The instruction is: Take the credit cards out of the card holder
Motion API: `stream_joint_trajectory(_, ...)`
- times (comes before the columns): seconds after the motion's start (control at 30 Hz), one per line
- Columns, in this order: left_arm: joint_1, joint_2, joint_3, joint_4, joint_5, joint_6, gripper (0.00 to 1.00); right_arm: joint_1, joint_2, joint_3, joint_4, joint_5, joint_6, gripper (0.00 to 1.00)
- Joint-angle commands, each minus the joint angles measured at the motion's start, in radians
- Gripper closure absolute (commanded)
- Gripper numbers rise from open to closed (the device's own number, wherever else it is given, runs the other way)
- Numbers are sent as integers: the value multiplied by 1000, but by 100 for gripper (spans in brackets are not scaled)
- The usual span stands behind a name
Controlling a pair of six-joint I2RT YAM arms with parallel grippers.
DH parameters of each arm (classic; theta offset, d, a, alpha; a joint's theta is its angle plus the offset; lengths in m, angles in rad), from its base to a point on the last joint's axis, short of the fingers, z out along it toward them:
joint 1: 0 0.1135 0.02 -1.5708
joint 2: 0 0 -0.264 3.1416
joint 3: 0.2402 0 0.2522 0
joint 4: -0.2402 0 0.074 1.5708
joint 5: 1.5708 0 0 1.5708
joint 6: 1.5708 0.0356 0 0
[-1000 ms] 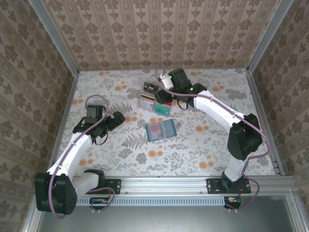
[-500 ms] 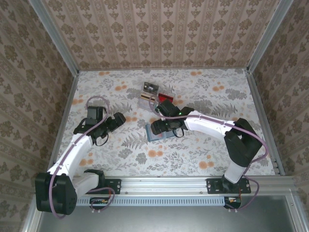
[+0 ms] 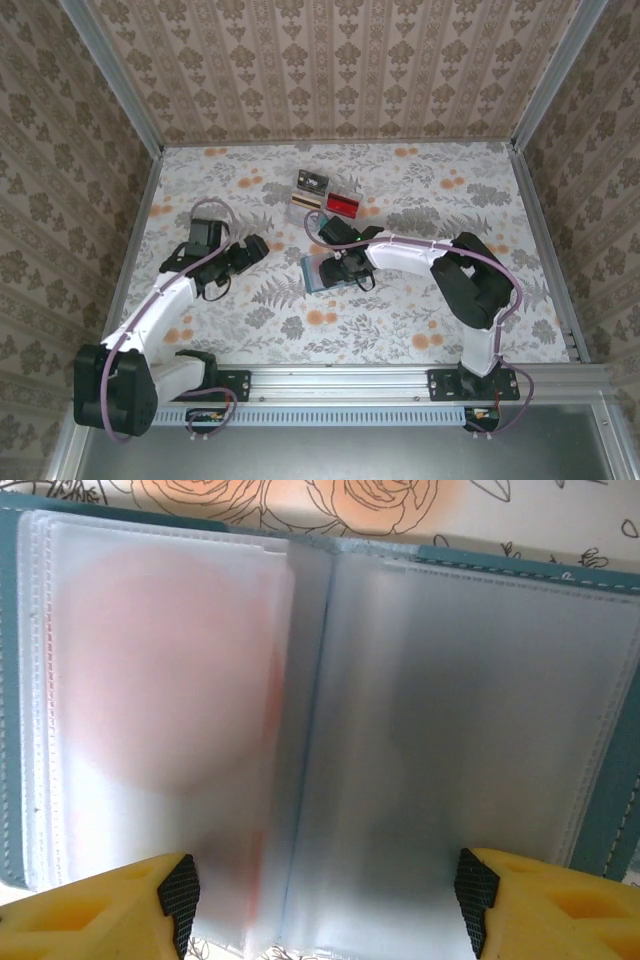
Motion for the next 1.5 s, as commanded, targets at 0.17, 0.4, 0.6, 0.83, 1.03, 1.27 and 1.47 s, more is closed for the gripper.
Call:
stream_joint_trajectory(0.17,-77,61,17,63,41,-44,3,-22,37,-44,0,33,37,40)
stream_joint_trajectory(0.4,-172,163,47,153,89,-78,21,-50,17,-104,43,2,41,43)
stream_joint_trajectory(0.6,-272,270,88,243,120,-111,44,-66,-2,-138,107,-60,56,46)
stream_joint_trajectory(0.83,-360,438,187,274,126,-132,68,-69,-6,-151,128,-57,62,57)
stream_joint_trajectory(1.03,-383,532,226,284,128,-134,78,-70,-10,-165,138,-35,80,60)
stream_joint_trajectory(1.27,-384,598,237,282,144,-128,81,-70,-36,-180,174,-56,92,59)
stream_joint_trajectory(1.47,-386,607,246,311,193,-120,77,-72,-74,-197,208,-76,101,58)
